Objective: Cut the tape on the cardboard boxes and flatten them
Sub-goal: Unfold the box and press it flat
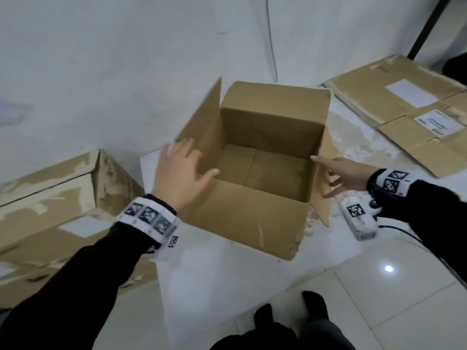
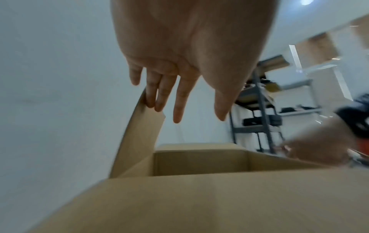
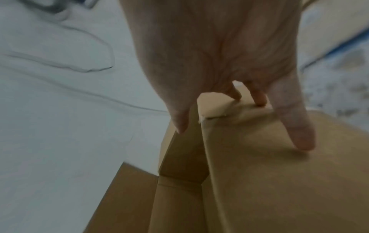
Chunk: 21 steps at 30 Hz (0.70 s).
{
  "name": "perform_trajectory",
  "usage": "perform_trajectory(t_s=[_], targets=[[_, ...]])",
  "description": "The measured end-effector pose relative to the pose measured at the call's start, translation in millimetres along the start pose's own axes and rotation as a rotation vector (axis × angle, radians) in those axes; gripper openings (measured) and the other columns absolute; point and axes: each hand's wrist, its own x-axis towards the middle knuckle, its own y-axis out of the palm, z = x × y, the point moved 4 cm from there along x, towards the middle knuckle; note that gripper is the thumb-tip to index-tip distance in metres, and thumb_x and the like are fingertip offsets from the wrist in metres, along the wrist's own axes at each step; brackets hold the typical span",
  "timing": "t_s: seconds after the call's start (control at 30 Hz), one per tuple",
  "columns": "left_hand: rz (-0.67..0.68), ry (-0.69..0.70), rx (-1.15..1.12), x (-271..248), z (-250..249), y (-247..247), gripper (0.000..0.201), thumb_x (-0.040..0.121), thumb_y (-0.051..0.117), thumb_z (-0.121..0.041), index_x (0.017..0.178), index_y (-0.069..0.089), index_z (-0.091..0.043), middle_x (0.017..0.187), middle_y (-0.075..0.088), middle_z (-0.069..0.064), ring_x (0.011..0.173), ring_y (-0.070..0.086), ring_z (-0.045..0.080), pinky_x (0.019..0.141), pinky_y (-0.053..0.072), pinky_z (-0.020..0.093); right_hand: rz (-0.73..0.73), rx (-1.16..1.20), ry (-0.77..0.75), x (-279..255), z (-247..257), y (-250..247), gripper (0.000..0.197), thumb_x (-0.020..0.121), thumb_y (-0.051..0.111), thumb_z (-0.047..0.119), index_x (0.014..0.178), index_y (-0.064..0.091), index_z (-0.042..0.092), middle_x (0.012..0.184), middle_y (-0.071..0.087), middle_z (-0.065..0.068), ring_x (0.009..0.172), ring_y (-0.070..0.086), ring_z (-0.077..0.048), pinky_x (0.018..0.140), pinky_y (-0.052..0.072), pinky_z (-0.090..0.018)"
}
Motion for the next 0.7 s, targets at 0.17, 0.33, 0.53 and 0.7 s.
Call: perform_trajectory(t_s=[0.17,0.33,0.53,0.7], targets=[[0.469,-0.281,-0.139,9,86,37,0.078,0.087,0.038,-0.071,0.146,0.034,-0.019,0.151,0.036,0.008,0.140,0.031,0.027,0.113,0.024,0.043,-0.092,0.085,-0.127,19,6,15,0.036,0.096,0.048,0.012,0.129,0.039,0.000,0.112,0.049,-0.017,0.098,0.053,-0.037,0.054,0.057,-0.044],[0.715,-0.316,-0.300,25,84,51,0.071,0.093,0.028,-0.063,0.150,0.026,-0.020,0.154,0.032,0.003,0.141,0.030,0.022,0.114,0.020,0.036,-0.366,0.058,-0.365,3,26,-1,0.053,0.093,0.048,0.010,0.142,0.028,0.014,0.125,0.046,-0.008,0.099,0.056,-0.031,0.067,0.057,-0.049],[-0.082,0.072,-0.710,67,-18,-41,0.073,0.097,0.037,-0.054,0.153,0.002,-0.025,0.161,0.002,-0.002,0.148,0.004,0.012,0.119,0.007,0.037,-0.624,-0.014,-0.647,-24,11,41,0.073,0.082,0.051,-0.005,0.145,0.014,0.002,0.144,0.026,-0.017,0.134,0.029,-0.031,0.114,0.028,-0.042],[0.027,0.066,-0.666,100,-70,-45,0.081,0.085,0.036,-0.073,0.150,-0.001,-0.042,0.161,-0.002,0.004,0.147,-0.008,0.028,0.116,0.003,0.059,-0.759,-0.080,-0.868,-50,-33,97,0.071,0.082,0.054,-0.011,0.141,0.019,0.007,0.146,0.020,-0.025,0.137,0.021,-0.034,0.113,0.012,-0.025]])
